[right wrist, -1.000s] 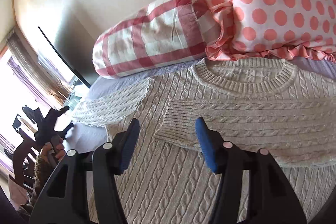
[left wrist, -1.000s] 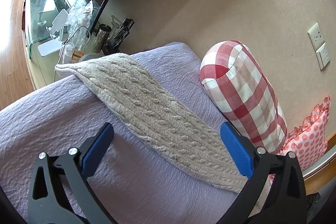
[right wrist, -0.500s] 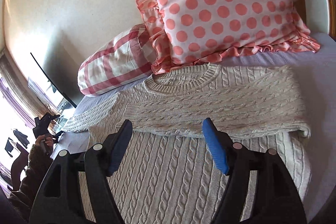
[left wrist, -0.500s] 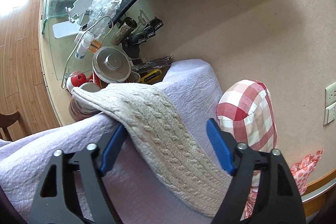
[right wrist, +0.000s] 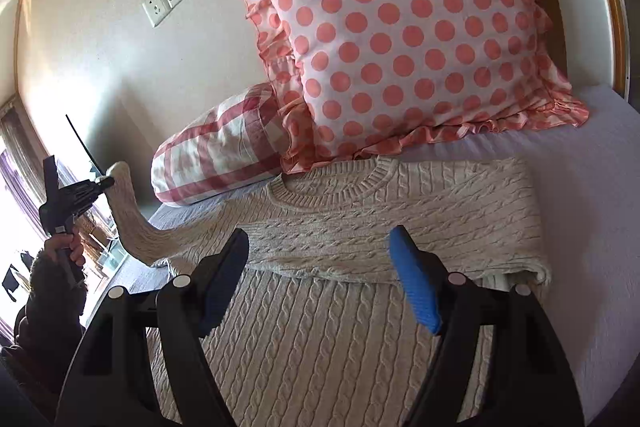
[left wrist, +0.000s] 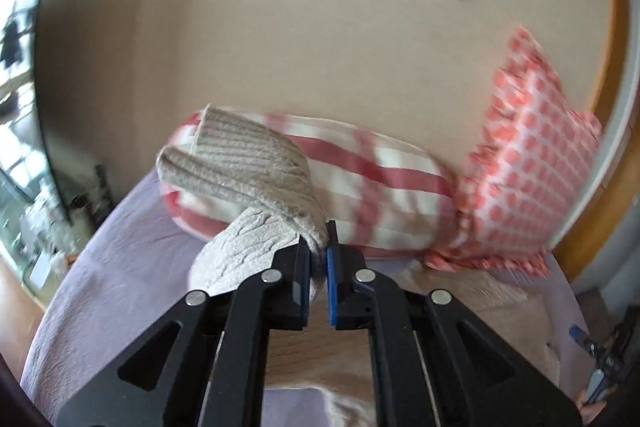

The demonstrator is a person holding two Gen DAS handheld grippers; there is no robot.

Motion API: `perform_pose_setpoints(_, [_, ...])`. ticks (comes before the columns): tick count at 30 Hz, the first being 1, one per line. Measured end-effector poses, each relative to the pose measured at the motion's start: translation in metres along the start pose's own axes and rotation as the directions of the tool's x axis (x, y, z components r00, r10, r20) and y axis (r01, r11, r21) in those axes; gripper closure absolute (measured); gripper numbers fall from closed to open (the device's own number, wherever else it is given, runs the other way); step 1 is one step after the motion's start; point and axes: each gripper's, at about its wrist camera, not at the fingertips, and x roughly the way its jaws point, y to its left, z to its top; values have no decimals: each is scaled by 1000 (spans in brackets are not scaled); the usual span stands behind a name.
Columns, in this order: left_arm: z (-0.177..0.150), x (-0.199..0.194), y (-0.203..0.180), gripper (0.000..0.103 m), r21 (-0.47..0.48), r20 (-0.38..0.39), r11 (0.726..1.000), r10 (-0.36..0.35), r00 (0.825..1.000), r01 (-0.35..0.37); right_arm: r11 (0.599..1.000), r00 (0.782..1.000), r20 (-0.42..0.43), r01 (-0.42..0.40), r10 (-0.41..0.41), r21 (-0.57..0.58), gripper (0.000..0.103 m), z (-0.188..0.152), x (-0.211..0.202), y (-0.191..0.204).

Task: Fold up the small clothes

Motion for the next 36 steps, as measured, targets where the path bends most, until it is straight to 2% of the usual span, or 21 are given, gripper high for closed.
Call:
perform_pose_setpoints(1, [-9, 11, -47, 96, 84, -22, 994, -69, 997, 70, 1000, 1000, 2, -3, 3, 19, 29, 1, 1, -4])
perform_pose_setpoints(3, [-41, 39, -131, 90, 229, -127, 954, -167, 978, 193, 998, 1000, -4, -9, 9, 55, 29, 2, 3, -13])
perform_pose_setpoints(5, [-85, 68, -189, 88, 350, -247, 903, -167, 954, 249, 995, 1000, -28, -8, 10, 97, 29, 2, 7, -23])
perform_pose_setpoints(6, [-104, 75, -203, 88, 391, -280, 884, -151, 948, 257, 993, 999, -45, -7, 12, 119, 29, 1, 9, -29])
perform_pose_setpoints(7, [-118, 78, -208, 87, 409, -292, 876, -138, 946, 255, 990, 998, -65, -6, 16, 143, 29, 0, 11, -35])
perform_pose_setpoints(9, [-131, 73, -195, 80, 387, -300, 889, -130, 945, 246, 985, 994, -106, 2, 16, 173, 30, 0, 16, -46])
perform_pose_setpoints(10, [-133, 67, -183, 72, 361, -297, 902, -127, 946, 234, 984, 992, -123, 14, 9, 179, 34, 0, 20, -50])
perform_pose_setpoints(11, [-134, 59, -169, 67, 338, -288, 917, -116, 951, 214, 982, 989, -147, 28, 0, 186, 40, 1, 26, -56])
perform_pose_setpoints(14, [-137, 30, -126, 59, 291, -251, 947, -65, 966, 139, 972, 974, -227, 45, 9, 232, 51, 0, 52, -70])
perform_pose_setpoints(16, [-142, 10, -97, 49, 253, -234, 962, -39, 972, 99, 970, 963, -268, 50, 17, 239, 52, -3, 69, -72])
perform_pose_setpoints(21, [-157, -28, -46, 43, 184, -226, 982, 15, 974, 28, 979, 944, -331, 83, -17, 186, 53, -10, 103, -66])
perform_pose_setpoints(22, [-159, -33, -37, 41, 165, -221, 986, 21, 975, 16, 983, 942, -335, 87, -27, 164, 59, -11, 107, -63])
perform_pose_setpoints(24, [-160, -39, -23, 40, 126, -214, 992, 22, 976, 5, 991, 942, -334, 86, -47, 103, 87, -14, 109, -56])
perform_pose_setpoints(25, [-160, -40, -17, 40, 109, -214, 994, 19, 977, 5, 994, 943, -331, 65, -33, 86, 96, -15, 109, -51])
perform_pose_setpoints(28, [-160, -38, -11, 39, 81, -217, 997, 9, 976, 9, 997, 967, -248, 73, -64, 27, 97, -4, 94, -39])
perform_pose_setpoints(30, [-161, -34, -12, 38, 74, -225, 997, -7, 974, 24, 995, 983, -170, 86, -76, 52, 97, 15, 80, -43])
perform_pose_setpoints(31, [-162, -33, -13, 37, 69, -231, 997, -18, 973, 35, 991, 984, -139, 117, -108, 61, 97, 24, 75, -48])
perform_pose_setpoints(33, [-165, -30, -17, 36, 69, -242, 996, -33, 970, 51, 973, 970, -108, 225, -218, 57, 97, 34, 73, -64])
perform_pose_setpoints(34, [-167, -28, -19, 36, 72, -249, 996, -38, 968, 57, 962, 956, -134, 269, -261, 48, 97, 35, 79, -73])
perform_pose_setpoints(36, [-172, -25, -22, 36, 72, -268, 995, -48, 962, 70, 948, 925, -241, 316, -295, 51, 97, 29, 96, -88])
